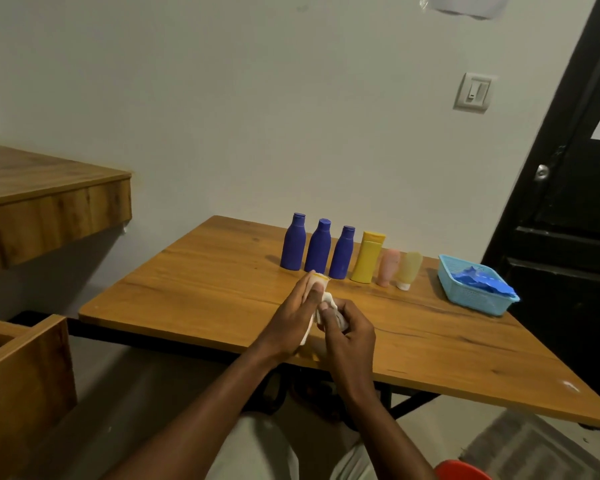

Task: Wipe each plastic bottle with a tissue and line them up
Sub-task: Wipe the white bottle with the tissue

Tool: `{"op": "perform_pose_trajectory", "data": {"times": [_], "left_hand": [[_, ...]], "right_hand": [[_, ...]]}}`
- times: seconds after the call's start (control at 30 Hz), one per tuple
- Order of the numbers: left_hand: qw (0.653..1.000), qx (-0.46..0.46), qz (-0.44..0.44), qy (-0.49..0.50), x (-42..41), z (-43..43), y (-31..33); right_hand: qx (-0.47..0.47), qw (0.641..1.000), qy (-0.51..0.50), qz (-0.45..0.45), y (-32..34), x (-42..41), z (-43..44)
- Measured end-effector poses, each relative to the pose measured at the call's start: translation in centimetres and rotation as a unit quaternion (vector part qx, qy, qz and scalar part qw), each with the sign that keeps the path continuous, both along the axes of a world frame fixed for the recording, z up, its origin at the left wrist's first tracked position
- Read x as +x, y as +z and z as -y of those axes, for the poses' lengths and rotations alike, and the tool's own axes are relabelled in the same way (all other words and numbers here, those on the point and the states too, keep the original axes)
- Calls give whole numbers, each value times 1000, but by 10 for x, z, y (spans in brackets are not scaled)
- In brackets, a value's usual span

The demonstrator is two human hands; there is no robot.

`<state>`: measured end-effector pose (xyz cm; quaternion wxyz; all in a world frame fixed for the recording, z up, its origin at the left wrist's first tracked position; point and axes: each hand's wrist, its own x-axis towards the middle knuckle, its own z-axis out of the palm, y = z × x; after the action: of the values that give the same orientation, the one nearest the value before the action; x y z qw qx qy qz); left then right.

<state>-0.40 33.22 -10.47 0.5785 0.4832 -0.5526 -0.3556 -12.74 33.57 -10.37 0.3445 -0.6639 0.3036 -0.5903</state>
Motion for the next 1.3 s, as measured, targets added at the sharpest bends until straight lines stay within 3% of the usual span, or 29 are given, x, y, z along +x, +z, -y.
{"op": "perform_pose_trajectory", "data": {"times": [0.3, 0.63, 0.93, 1.2, 1.3], "left_hand": [[999, 19, -28, -5, -1, -5, 4], [996, 48, -71, 28, 3, 3, 1], [997, 38, -66, 7, 5, 5, 0], [992, 57, -111, 16, 5, 6, 1], [990, 61, -128, 11, 3, 3, 4]], "right_hand": [[60, 997, -44, 22, 17, 14, 33], [-40, 988, -92, -121, -10, -6, 7], [-64, 991, -59, -103, 6, 12, 7], [-96, 955, -31, -280, -43, -1, -24], [-111, 944, -39, -308, -48, -2, -34]]}}
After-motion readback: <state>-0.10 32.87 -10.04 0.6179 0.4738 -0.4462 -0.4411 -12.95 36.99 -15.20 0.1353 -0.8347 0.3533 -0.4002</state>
